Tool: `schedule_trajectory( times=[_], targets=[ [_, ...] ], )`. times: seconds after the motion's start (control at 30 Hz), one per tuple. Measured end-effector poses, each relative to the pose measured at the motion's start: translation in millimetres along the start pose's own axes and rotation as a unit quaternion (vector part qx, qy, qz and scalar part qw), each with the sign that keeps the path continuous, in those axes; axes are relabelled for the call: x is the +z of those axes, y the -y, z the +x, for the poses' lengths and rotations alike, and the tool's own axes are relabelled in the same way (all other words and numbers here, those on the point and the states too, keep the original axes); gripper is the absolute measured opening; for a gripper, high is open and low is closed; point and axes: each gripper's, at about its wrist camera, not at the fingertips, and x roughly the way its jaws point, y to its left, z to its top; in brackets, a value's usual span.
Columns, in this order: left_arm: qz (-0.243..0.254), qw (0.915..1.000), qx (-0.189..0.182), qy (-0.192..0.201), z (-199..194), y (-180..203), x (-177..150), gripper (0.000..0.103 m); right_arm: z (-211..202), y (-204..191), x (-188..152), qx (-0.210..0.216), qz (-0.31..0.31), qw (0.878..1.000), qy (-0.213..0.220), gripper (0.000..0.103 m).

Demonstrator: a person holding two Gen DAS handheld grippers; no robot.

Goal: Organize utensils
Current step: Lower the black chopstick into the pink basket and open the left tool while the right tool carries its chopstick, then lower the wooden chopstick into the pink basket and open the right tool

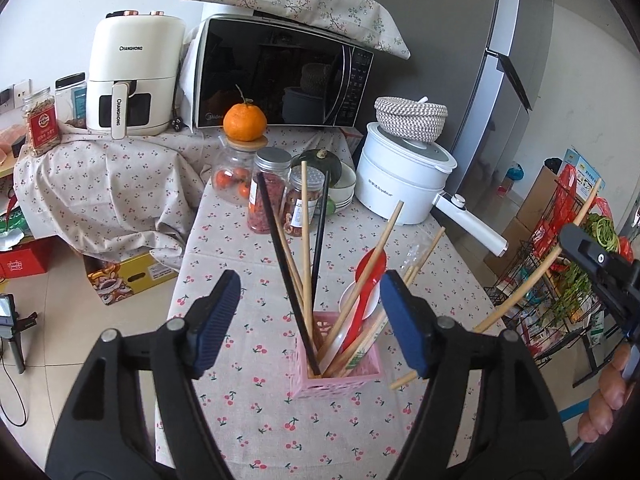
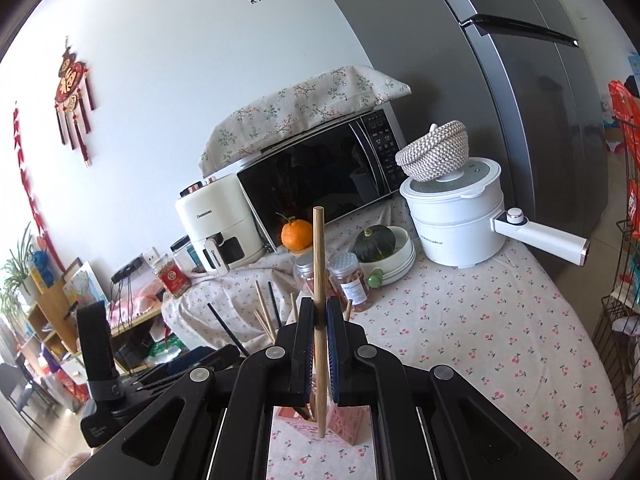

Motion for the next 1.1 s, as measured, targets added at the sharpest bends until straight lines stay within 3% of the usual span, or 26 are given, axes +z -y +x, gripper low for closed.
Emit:
schedule_trajectory(
  times=[0.27, 0.63, 0.7, 0.73, 0.77, 0.83, 0.9, 1.0, 1.07, 1.1],
  targets=[
    [-0.011, 0.9986, 0.014, -0.049, 7, -22, -20, 0.081, 24, -14, -3, 0.003, -0.009, 1.0, 0.016, 0.006],
    [0.009, 0.9955, 0.029, -0.09, 8, -29, -38, 0.084, 65, -20, -25, -0.018, -0.028, 0.999, -0.022, 0.007],
    [0.011, 0.995, 0.033, -0.093, 8, -29, -39, 0.086, 69, -16, -27, -0.014, -0.016, 0.999, -0.033, 0.017],
    [0.011, 0.9946, 0.04, -0.095, 8, -28, -39, 0.086, 70, -14, -27, -0.011, -0.009, 0.999, -0.036, 0.032],
    [0.011, 0.9944, 0.043, -0.095, 7, -28, -39, 0.087, 69, -12, -27, -0.01, -0.004, 0.999, -0.037, 0.055],
    [0.011, 0.9942, 0.044, -0.098, 7, -27, -40, 0.088, 62, -9, -26, -0.013, 0.005, 1.0, -0.022, 0.077],
    [0.012, 0.9939, 0.048, -0.099, 6, -25, -40, 0.09, 54, -8, -22, -0.016, 0.001, 1.0, -0.015, 0.079],
    [0.011, 0.9937, 0.053, -0.098, 3, -20, -41, 0.095, 42, -5, -18, -0.029, -0.008, 1.0, -0.006, 0.09],
    [0.01, 0.9932, 0.06, -0.099, 2, -17, -42, 0.099, 34, -2, -16, -0.051, -0.014, 0.999, -0.006, 0.103],
    [0.009, 0.9933, 0.063, -0.097, 0, -14, -42, 0.101, 30, 0, -16, -0.062, -0.018, 0.998, -0.005, 0.103]
  ],
)
